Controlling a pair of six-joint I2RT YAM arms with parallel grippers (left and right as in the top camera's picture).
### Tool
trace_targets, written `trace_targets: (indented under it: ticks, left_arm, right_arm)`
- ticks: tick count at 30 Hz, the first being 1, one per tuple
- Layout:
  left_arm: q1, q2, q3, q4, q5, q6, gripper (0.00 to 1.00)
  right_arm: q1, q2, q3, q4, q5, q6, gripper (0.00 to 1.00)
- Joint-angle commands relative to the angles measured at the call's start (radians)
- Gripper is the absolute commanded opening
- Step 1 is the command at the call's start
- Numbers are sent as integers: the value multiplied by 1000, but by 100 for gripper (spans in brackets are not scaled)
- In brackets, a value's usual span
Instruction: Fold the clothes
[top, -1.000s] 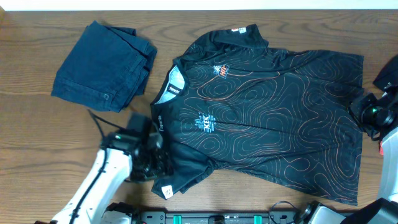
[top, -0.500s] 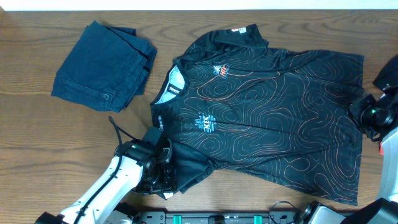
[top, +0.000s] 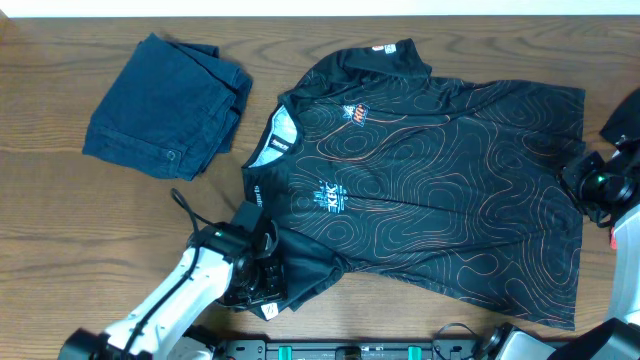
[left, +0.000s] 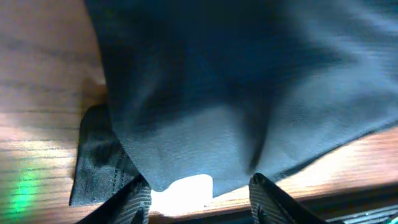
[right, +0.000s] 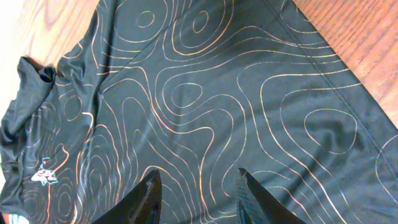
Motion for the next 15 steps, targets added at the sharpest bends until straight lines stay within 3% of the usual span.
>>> trace_targets:
  ticks: [1,7,15]
  left_arm:
    - [-5,56,-4,1,3,-32,44]
    - [-5,71,26,-8,157,-26,13]
    - [-5,21,161,-21,233,-3,6]
  right_arm:
    - [-3,-10,14,-3,-7,-14,38]
    - [-3,-10,14,-2,-7,-14,38]
    - [-3,-10,14,-2,-7,-14,38]
